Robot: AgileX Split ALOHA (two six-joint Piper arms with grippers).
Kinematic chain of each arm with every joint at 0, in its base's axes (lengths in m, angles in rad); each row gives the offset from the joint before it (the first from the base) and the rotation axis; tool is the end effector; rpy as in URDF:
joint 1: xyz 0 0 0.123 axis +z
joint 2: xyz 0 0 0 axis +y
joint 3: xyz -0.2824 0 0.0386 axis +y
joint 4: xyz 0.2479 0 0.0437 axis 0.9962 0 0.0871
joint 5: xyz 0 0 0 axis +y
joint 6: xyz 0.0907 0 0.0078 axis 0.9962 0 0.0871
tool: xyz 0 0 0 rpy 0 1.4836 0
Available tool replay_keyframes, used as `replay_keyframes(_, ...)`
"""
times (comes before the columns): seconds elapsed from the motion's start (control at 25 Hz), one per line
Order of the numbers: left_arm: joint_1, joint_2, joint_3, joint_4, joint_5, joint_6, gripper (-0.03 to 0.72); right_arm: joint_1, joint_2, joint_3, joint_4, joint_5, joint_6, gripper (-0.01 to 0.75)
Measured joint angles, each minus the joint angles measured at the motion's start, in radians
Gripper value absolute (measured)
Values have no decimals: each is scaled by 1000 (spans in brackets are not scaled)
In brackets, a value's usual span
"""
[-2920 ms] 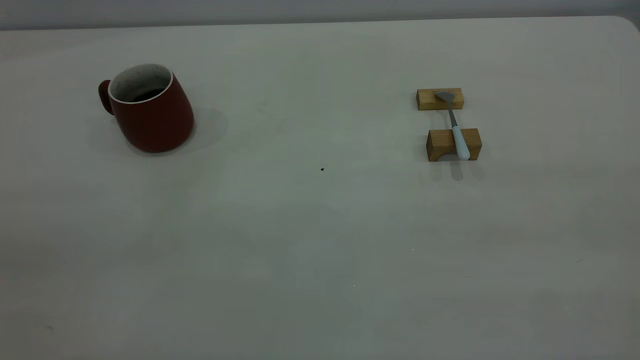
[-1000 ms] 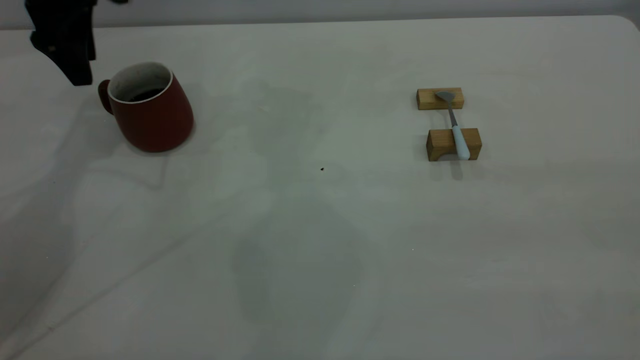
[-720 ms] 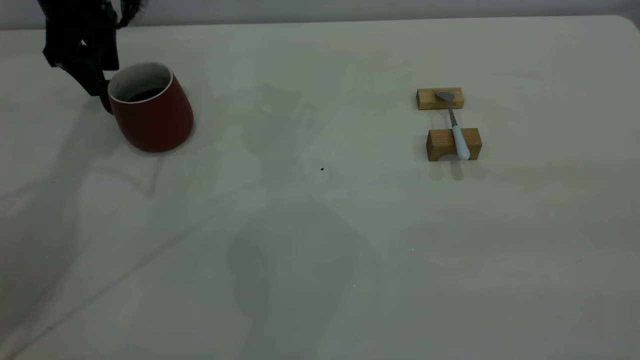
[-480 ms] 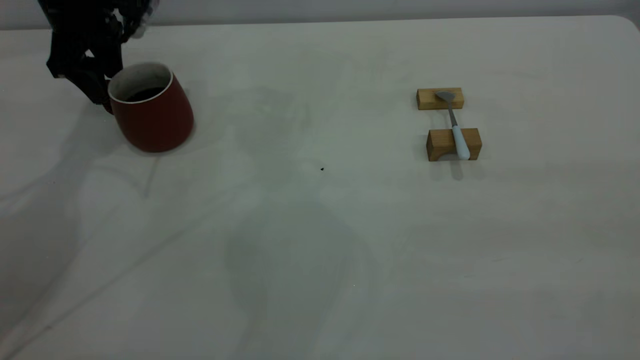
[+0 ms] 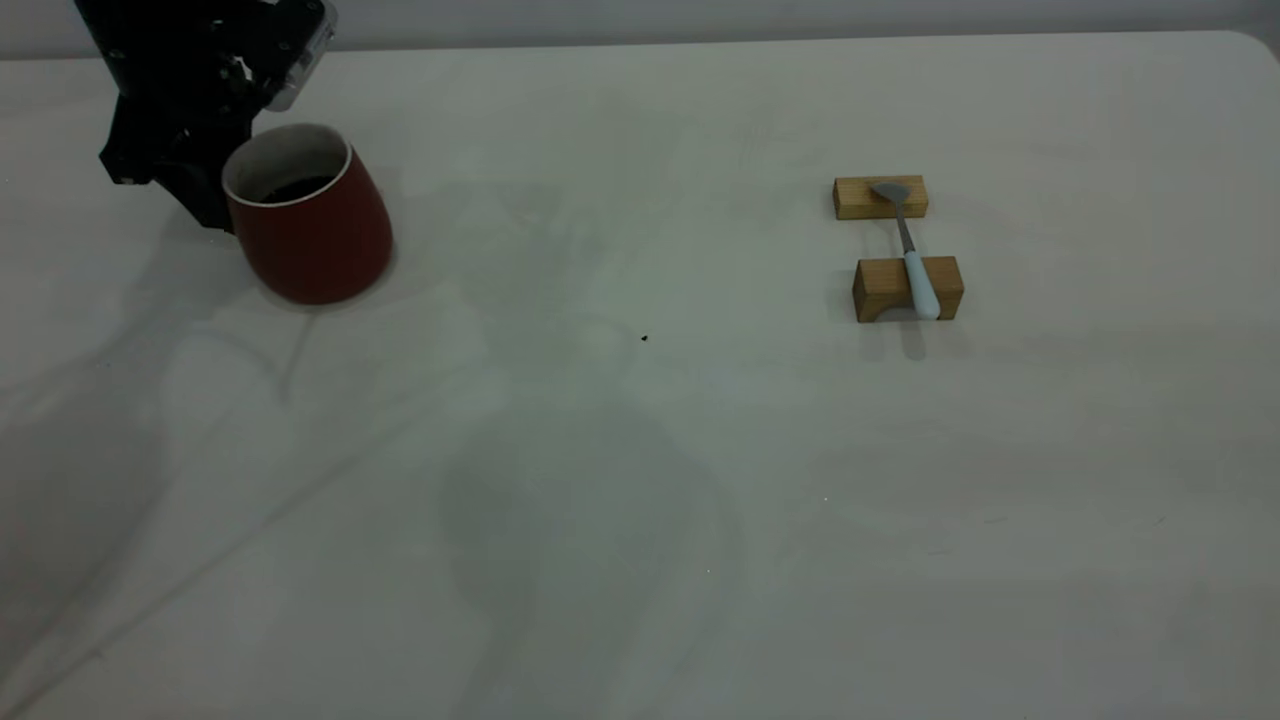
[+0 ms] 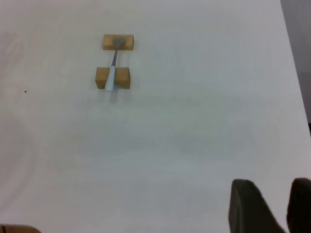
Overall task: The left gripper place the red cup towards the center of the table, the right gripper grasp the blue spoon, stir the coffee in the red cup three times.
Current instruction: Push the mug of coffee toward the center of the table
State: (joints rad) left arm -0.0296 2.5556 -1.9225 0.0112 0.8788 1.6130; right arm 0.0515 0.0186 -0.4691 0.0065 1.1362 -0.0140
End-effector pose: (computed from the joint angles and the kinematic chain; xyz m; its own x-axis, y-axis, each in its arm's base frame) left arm 0.4953 -0.0139 0.0455 0.0771 0.9969 0.0157 0.9863 -0.0786 0.1450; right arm -0.0024 0.0004 0.2627 -0.5620 -0.0402 -0.8262 -0.0627 0.9980 -0.0060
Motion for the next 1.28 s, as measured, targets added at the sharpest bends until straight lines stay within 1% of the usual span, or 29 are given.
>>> replay_keyframes(0.12, -12, 0, 0, -3, 6, -4, 232, 0, 0, 0, 0, 0, 0, 238)
replay_keyframes(0.2, -24, 0, 0, -3, 13, -16, 197, 0, 0, 0, 0, 0, 0, 238)
replay_keyframes(0.48, -85, 0, 0, -5, 9, -78, 197, 0, 0, 0, 0, 0, 0, 238)
replay_keyframes(1.08, -296, 0, 0, -11, 4, -132, 197, 0, 0, 0, 0, 0, 0, 238)
replay_keyframes(1.28, -353, 0, 0, -11, -4, -134, 195, 0, 0, 0, 0, 0, 0, 238)
